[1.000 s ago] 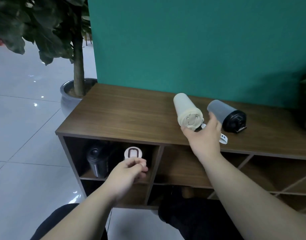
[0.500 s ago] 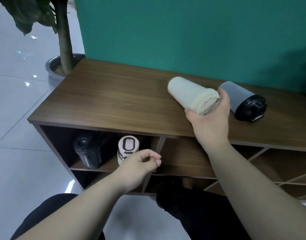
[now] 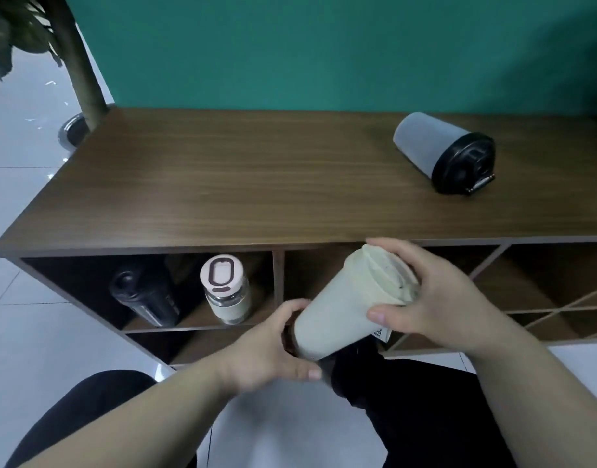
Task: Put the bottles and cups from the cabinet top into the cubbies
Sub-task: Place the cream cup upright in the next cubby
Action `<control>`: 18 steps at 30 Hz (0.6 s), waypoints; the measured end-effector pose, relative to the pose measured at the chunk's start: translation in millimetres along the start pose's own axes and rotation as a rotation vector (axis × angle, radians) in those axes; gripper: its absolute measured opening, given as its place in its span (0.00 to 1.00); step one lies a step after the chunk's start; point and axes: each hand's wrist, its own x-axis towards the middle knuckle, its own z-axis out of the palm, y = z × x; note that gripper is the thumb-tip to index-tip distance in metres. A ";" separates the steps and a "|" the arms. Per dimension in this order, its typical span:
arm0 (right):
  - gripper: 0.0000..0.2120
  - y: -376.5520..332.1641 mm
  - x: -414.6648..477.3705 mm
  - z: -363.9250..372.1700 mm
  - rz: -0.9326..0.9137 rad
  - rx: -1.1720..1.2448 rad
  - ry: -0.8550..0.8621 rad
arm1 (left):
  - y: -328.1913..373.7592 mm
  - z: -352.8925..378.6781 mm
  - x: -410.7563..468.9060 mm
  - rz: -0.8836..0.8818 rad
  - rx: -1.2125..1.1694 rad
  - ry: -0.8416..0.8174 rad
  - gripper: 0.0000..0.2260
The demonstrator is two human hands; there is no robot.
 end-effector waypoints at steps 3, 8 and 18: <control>0.45 20.2 6.1 33.5 0.154 -0.035 0.065 | -14.2 27.2 27.5 -0.093 0.232 0.195 0.43; 0.52 48.8 22.3 47.1 0.124 0.010 -0.077 | -29.9 47.0 71.2 -0.122 0.268 0.377 0.36; 0.36 79.0 73.2 54.8 0.170 0.014 0.032 | -41.6 32.2 120.1 -0.006 0.103 0.285 0.24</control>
